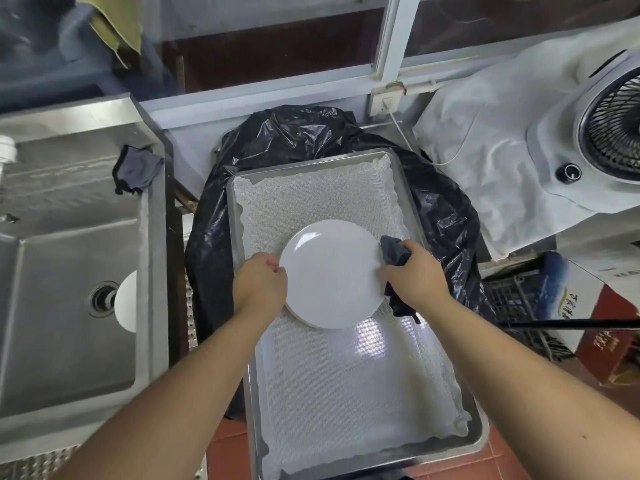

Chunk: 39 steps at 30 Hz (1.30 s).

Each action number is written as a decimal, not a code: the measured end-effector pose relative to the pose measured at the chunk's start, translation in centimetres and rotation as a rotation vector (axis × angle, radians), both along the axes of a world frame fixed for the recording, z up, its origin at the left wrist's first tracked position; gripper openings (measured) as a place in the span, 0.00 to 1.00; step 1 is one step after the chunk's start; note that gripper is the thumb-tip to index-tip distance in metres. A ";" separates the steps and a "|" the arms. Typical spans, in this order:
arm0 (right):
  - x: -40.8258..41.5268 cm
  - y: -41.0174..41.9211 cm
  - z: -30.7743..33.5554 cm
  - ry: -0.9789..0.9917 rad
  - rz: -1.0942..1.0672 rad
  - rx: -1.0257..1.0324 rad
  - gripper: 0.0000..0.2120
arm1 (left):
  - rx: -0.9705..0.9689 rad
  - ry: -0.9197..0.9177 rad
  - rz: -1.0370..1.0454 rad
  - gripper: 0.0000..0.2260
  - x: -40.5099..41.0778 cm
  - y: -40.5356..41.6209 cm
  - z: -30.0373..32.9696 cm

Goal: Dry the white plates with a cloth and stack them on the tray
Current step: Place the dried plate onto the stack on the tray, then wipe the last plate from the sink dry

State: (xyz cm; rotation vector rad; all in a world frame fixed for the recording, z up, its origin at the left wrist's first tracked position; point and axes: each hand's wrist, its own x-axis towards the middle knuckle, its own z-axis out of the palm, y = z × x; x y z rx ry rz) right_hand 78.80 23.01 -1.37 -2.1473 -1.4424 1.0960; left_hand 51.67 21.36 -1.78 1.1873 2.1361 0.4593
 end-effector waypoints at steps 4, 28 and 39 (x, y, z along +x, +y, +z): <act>-0.4 0.3 0.0 -0.023 0.031 0.012 0.14 | -0.022 -0.005 0.019 0.08 -0.1 0.1 0.2; -2.0 -1.6 8.0 -0.007 0.164 0.015 0.14 | -0.099 0.253 -0.218 0.10 -4.0 -6.7 6.8; -13.7 -8.1 11.1 -0.198 0.623 0.102 0.14 | -0.132 0.219 -0.158 0.16 -12.0 -17.9 8.3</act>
